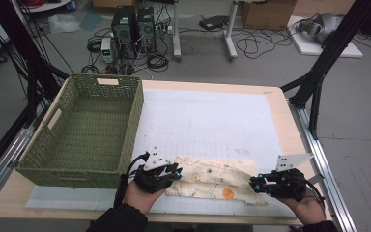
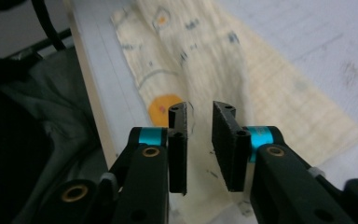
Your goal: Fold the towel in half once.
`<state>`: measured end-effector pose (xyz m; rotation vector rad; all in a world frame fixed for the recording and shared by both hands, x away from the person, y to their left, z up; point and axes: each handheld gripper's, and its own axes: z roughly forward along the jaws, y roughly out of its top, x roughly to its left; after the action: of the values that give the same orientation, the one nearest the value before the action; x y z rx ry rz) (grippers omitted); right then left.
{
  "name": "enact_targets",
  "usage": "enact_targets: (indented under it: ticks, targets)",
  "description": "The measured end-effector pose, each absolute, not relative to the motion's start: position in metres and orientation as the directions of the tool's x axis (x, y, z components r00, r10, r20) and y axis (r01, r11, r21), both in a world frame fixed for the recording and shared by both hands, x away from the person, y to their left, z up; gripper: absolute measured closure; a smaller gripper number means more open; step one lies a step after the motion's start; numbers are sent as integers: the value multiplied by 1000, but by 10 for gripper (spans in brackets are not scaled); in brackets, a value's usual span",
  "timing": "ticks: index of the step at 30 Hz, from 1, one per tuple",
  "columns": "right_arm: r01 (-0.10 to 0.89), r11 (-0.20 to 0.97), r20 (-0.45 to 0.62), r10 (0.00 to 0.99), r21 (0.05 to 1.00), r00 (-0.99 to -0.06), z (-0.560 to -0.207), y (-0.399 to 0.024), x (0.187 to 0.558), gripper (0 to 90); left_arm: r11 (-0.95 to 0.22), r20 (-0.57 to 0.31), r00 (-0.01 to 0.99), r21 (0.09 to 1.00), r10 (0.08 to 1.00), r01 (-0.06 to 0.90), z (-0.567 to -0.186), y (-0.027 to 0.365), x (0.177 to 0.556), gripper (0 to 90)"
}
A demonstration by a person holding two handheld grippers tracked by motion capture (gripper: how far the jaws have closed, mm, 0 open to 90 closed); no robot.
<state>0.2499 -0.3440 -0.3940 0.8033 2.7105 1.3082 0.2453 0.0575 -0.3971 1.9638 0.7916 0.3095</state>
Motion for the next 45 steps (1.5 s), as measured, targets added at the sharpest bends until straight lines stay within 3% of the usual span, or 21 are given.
enact_targets:
  ticks: [4, 11, 14, 15, 17, 19, 24, 34, 38, 45]
  targets:
    - [430, 498, 171, 483, 753, -859, -385, -346, 259, 695, -328, -93, 727, 848, 680, 415, -400, 57, 256, 725]
    - [536, 511, 232, 541, 673, -808, -418, -336, 305, 609, -350, -139, 688, 779, 713, 520, -422, 48, 291, 664]
    - [545, 554, 253, 517, 629, -818, -430, -325, 311, 666, -406, -123, 698, 737, 705, 540, -433, 39, 299, 668]
    - [544, 568, 259, 507, 618, -822, -432, -322, 312, 714, -431, -112, 710, 725, 695, 537, -435, 37, 300, 745]
    - [538, 582, 273, 483, 610, -832, -434, -318, 311, 817, -442, -103, 719, 726, 687, 526, -438, 36, 300, 880]
    - [542, 580, 284, 478, 608, -831, -434, -320, 311, 858, -439, -103, 719, 730, 687, 524, -436, 37, 300, 891]
    - [524, 561, 270, 474, 641, -838, -426, -322, 304, 868, -387, -102, 713, 782, 694, 489, -424, 45, 290, 894]
    - [455, 559, 258, 397, 693, -881, -403, -319, 264, 861, -351, -118, 758, 833, 642, 427, -400, 65, 248, 883]
    - [416, 571, 255, 343, 708, -904, -399, -317, 250, 827, -328, -123, 759, 849, 639, 413, -392, 70, 240, 785]
    - [416, 552, 226, 381, 722, -897, -391, -325, 254, 745, -347, -110, 756, 839, 645, 418, -396, 68, 242, 751]
